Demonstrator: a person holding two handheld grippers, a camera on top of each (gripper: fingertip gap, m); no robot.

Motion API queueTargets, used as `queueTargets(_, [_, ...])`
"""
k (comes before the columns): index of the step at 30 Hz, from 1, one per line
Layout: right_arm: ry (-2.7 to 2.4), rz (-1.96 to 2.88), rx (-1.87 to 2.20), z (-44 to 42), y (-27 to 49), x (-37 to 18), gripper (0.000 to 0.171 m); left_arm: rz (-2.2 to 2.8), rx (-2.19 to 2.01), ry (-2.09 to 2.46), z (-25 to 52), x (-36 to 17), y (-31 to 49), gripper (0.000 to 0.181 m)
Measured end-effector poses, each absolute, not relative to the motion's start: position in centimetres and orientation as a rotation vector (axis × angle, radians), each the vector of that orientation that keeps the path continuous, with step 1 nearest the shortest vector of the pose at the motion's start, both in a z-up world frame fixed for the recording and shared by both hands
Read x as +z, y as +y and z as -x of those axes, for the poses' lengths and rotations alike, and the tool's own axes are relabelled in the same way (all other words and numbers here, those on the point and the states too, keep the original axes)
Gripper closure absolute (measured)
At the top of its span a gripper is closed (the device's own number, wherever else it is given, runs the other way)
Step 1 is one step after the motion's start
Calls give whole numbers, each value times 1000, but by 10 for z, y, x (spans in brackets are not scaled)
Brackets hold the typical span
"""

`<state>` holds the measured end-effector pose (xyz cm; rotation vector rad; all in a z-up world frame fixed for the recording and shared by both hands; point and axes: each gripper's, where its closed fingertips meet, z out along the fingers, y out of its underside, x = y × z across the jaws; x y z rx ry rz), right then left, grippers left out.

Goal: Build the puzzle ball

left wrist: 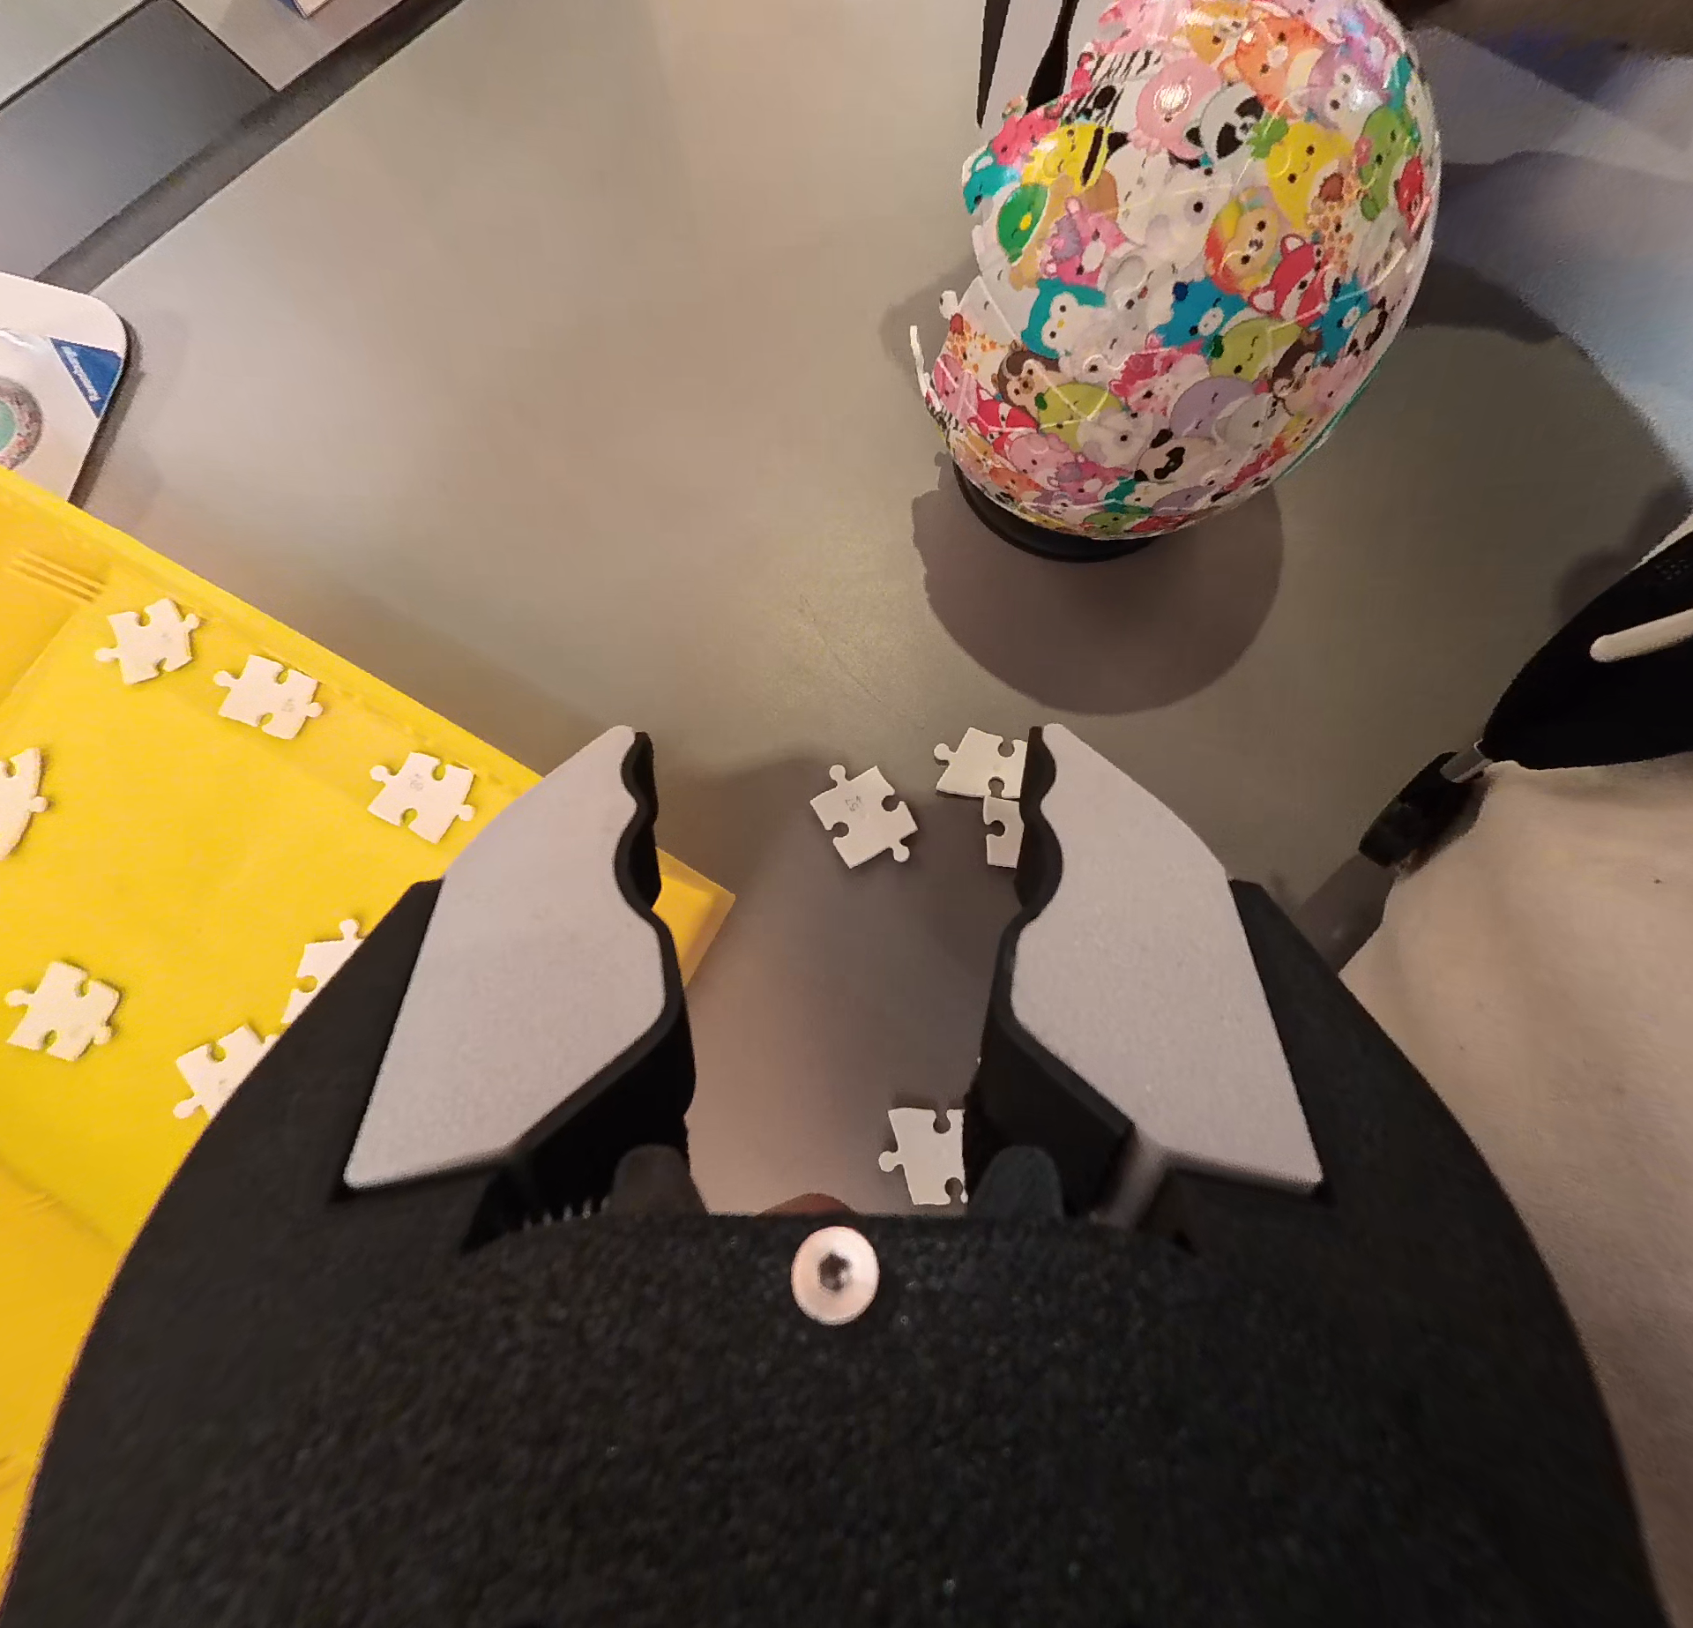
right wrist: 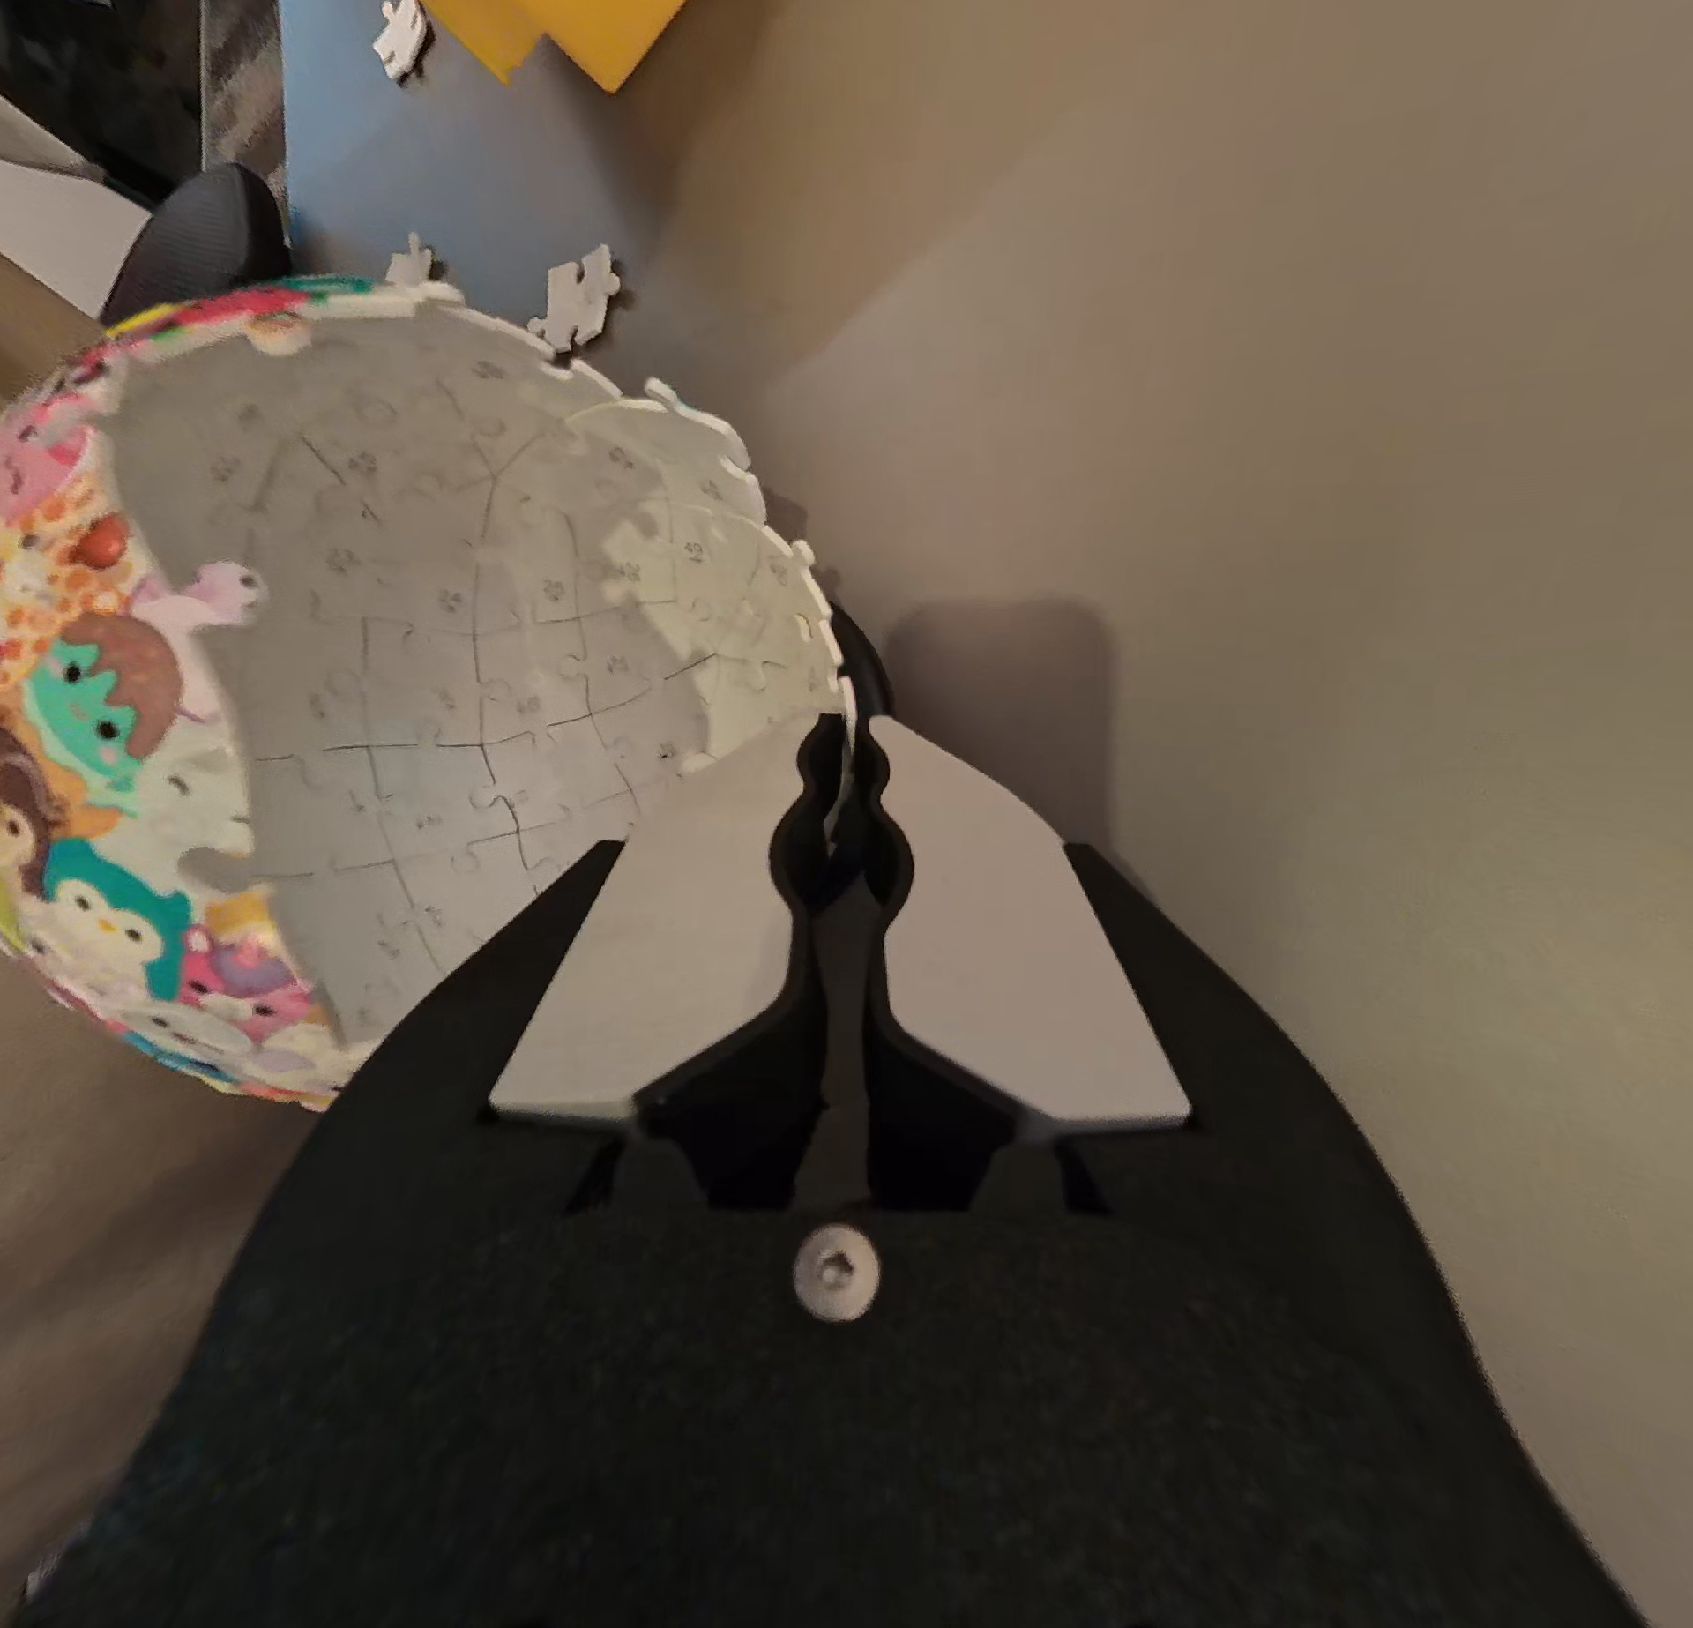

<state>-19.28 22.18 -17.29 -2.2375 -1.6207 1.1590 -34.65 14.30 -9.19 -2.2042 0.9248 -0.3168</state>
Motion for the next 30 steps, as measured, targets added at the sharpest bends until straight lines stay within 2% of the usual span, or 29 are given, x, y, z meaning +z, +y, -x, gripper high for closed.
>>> queueTargets(16, [-1650,2193,1084,195,225,-173,168,2211,-314,931,345,-93,143,105])
queueTargets(24, [-1648,2192,1197,193,225,-169,168,2212,-319,934,344,-94,143,105])
queueTargets(30, [-1681,2183,1209,193,235,-160,153,2211,-320,926,344,-95,143,105])
